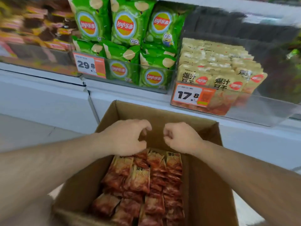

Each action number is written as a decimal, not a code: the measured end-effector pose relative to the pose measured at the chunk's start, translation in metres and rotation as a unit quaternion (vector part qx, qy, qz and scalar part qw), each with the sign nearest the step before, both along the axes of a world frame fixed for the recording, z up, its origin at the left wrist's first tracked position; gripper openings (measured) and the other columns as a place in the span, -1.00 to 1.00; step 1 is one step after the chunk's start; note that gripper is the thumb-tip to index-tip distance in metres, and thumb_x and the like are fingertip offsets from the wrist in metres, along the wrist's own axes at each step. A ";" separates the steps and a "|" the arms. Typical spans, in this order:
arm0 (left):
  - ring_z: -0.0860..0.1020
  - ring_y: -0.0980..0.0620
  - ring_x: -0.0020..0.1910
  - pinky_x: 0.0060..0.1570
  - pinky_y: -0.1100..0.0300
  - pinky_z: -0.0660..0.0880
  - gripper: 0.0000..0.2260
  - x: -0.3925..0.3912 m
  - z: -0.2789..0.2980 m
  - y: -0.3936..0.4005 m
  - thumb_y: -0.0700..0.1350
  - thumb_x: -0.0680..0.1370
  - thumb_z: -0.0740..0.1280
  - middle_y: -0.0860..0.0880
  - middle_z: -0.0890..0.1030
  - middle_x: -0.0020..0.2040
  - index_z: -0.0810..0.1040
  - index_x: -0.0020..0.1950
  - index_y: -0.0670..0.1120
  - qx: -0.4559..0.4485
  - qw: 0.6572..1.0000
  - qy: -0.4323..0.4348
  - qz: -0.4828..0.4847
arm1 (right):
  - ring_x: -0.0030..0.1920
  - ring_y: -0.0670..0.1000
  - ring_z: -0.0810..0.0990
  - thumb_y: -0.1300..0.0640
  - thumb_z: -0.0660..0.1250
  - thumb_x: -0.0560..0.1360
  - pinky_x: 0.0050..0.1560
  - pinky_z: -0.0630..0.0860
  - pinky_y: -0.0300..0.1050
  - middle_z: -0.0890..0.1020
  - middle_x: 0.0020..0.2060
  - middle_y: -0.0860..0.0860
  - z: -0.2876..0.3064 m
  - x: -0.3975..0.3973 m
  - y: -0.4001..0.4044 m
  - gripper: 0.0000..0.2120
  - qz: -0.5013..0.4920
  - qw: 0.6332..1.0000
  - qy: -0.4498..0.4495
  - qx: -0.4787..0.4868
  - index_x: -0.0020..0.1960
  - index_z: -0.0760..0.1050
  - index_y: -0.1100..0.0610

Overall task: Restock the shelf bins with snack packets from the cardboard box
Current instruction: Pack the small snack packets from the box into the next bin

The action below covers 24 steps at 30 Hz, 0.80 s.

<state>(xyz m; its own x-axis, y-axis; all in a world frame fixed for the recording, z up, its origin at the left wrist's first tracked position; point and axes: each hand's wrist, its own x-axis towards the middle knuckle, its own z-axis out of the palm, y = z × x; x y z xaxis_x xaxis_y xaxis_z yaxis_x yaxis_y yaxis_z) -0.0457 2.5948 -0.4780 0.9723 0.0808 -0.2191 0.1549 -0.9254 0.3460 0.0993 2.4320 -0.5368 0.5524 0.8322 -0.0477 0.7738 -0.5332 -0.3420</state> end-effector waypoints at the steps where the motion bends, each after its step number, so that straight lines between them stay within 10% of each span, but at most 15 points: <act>1: 0.46 0.17 0.11 0.07 0.23 0.41 -0.60 -0.004 -0.006 0.007 0.02 0.56 0.32 0.17 0.51 0.21 0.37 0.40 0.10 -0.004 1.000 0.018 0.010 | -0.11 0.01 0.57 0.08 0.31 0.49 -0.10 0.53 -0.09 0.56 -0.24 -0.11 -0.021 -0.001 0.007 -0.92 -0.011 0.999 0.032 -0.041 -0.14 0.45 -0.06; 10: 0.53 0.07 0.10 0.10 0.06 0.54 -0.65 0.004 -0.035 0.053 0.03 0.57 0.29 0.12 0.55 0.17 0.41 0.35 0.10 -0.008 0.989 0.113 0.097 | -0.05 0.13 0.64 0.04 0.25 0.48 -0.21 0.47 -0.14 0.66 -0.10 0.04 -0.163 -0.019 0.051 -0.89 -0.129 0.969 0.129 -0.168 -0.21 0.47 0.02; 19: 0.56 0.14 0.03 0.09 0.17 0.53 -0.72 0.007 -0.056 0.077 -0.05 0.57 0.30 0.12 0.62 0.06 0.46 0.28 0.07 -0.108 0.960 0.165 0.199 | 0.18 0.14 0.58 -0.02 0.34 0.50 0.06 0.48 -0.10 0.61 0.15 0.09 -0.234 -0.020 0.092 -0.61 -0.187 0.955 0.140 -0.181 0.30 0.45 0.06; 24: 0.58 0.09 0.02 0.09 0.05 0.58 -0.72 0.004 -0.060 0.074 -0.05 0.56 0.33 0.09 0.60 0.07 0.47 0.27 0.07 -0.193 0.930 0.197 0.243 | 0.12 0.14 0.61 0.08 0.30 0.50 0.04 0.51 -0.12 0.65 0.10 0.07 -0.243 -0.019 0.098 -0.75 -0.258 0.940 0.174 -0.142 0.16 0.59 0.02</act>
